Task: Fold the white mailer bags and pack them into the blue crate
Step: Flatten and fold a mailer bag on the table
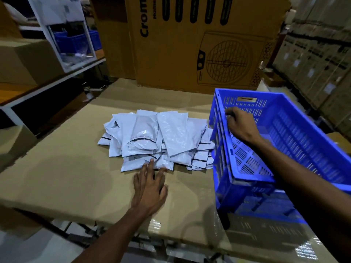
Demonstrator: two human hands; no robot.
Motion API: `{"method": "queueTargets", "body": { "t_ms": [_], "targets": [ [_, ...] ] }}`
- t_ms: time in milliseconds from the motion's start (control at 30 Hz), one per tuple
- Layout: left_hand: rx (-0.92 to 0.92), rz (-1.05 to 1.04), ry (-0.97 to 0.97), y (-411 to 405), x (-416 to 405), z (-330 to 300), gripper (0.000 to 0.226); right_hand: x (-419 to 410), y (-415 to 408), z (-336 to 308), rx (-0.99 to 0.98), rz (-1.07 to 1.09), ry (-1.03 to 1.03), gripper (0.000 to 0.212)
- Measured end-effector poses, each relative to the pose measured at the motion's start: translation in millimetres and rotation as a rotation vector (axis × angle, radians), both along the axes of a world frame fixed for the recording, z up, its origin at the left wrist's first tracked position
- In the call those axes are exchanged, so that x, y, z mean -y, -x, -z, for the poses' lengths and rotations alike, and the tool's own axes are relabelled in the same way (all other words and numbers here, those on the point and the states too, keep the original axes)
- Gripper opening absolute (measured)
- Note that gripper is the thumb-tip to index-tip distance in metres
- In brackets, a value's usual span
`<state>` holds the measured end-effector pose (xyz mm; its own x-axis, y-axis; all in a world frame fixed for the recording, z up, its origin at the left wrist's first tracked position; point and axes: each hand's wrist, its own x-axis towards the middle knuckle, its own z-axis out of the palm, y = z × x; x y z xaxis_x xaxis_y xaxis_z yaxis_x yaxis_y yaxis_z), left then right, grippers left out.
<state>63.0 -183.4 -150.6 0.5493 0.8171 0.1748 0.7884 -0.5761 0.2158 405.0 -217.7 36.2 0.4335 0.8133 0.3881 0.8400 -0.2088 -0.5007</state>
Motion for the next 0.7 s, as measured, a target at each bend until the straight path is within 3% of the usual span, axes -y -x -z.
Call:
{"method": "queueTargets", "body": {
  "t_ms": [133,400,500,700],
  "targets": [
    [0.002,-0.025,-0.013,19,-5,3,0.067,-14,33,-15,0.067,-0.096,-0.095,0.037],
    [-0.066,-0.089,0.045,59,-23,3,0.075,-78,135,12,0.169,-0.278,0.376,0.049],
    [-0.115,-0.101,0.083,55,-24,1,0.078,-87,163,53,0.260,-0.250,0.460,0.041],
    [-0.110,-0.112,0.072,50,-22,-3,0.078,-83,166,120,0.251,-0.072,0.633,0.063]
  ]
}}
